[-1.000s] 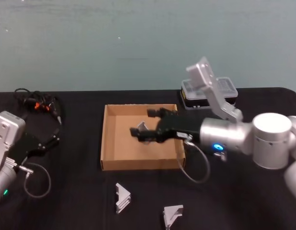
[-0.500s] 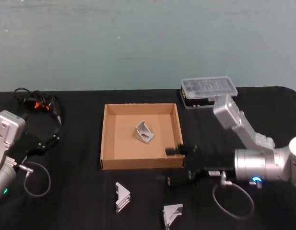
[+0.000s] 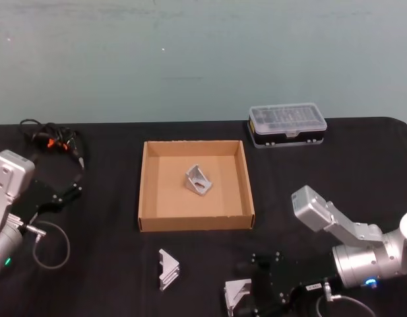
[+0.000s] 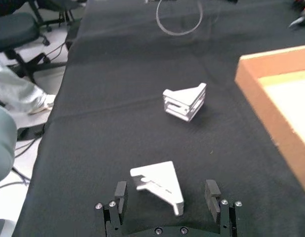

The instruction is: Use one hand to pick up the angle iron from the table and place it into the box.

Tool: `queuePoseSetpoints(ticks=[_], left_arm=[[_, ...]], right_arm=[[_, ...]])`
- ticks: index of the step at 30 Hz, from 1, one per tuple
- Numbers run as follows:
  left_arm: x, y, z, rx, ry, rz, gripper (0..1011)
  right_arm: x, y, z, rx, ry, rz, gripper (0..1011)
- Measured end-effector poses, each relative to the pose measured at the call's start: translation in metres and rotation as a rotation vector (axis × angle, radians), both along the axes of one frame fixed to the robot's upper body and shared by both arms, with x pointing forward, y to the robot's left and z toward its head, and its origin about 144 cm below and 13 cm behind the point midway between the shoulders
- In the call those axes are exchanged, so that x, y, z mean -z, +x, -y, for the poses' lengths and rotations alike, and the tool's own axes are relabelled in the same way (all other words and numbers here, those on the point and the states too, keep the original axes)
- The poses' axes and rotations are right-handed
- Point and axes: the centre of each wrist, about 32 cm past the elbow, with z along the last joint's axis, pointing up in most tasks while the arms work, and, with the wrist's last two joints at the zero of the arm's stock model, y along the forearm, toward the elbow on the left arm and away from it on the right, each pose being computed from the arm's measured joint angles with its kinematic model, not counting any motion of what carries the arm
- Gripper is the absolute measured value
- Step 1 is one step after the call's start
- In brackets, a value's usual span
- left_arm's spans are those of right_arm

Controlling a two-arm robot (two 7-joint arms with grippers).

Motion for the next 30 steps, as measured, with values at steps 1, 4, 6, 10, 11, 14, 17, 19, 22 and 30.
queuePoseSetpoints(ticks=[1, 4, 6, 10, 11, 14, 17, 19, 22, 30], left_arm=[[0.000, 0.000, 0.000, 0.000, 0.000, 0.000, 1000], [0.000, 0.000, 0.000, 0.000, 0.000, 0.000, 1000], [0.000, 0.000, 0.000, 0.000, 0.000, 0.000, 1000], [0.000, 0.000, 0.000, 0.000, 0.000, 0.000, 1000], [0.000, 0.000, 0.000, 0.000, 0.000, 0.000, 1000], [0.000, 0.000, 0.000, 0.000, 0.000, 0.000, 1000], [0.000, 0.000, 0.000, 0.000, 0.000, 0.000, 1000], [0.000, 0.000, 0.000, 0.000, 0.000, 0.000, 1000], [0.000, 0.000, 0.000, 0.000, 0.000, 0.000, 1000], [0.000, 0.000, 0.000, 0.000, 0.000, 0.000, 1000]], right_arm=[[0.000, 0.000, 0.000, 0.000, 0.000, 0.000, 1002], [0.003, 0.000, -0.001, -0.015, -0.008, -0.007, 1002], [0.004, 0.000, -0.003, -0.021, -0.007, -0.009, 1002], [0.008, -0.001, -0.007, -0.035, 0.002, -0.016, 1002], [0.008, -0.001, -0.007, -0.036, 0.003, -0.017, 1002], [0.010, -0.001, -0.009, -0.042, 0.011, -0.020, 1002], [0.012, -0.001, -0.011, -0.045, 0.021, -0.022, 1003], [0.012, -0.001, -0.012, -0.046, 0.026, -0.022, 1003], [0.013, -0.002, -0.013, -0.047, 0.036, -0.020, 1002], [0.014, -0.002, -0.015, -0.036, 0.039, -0.010, 1002]])
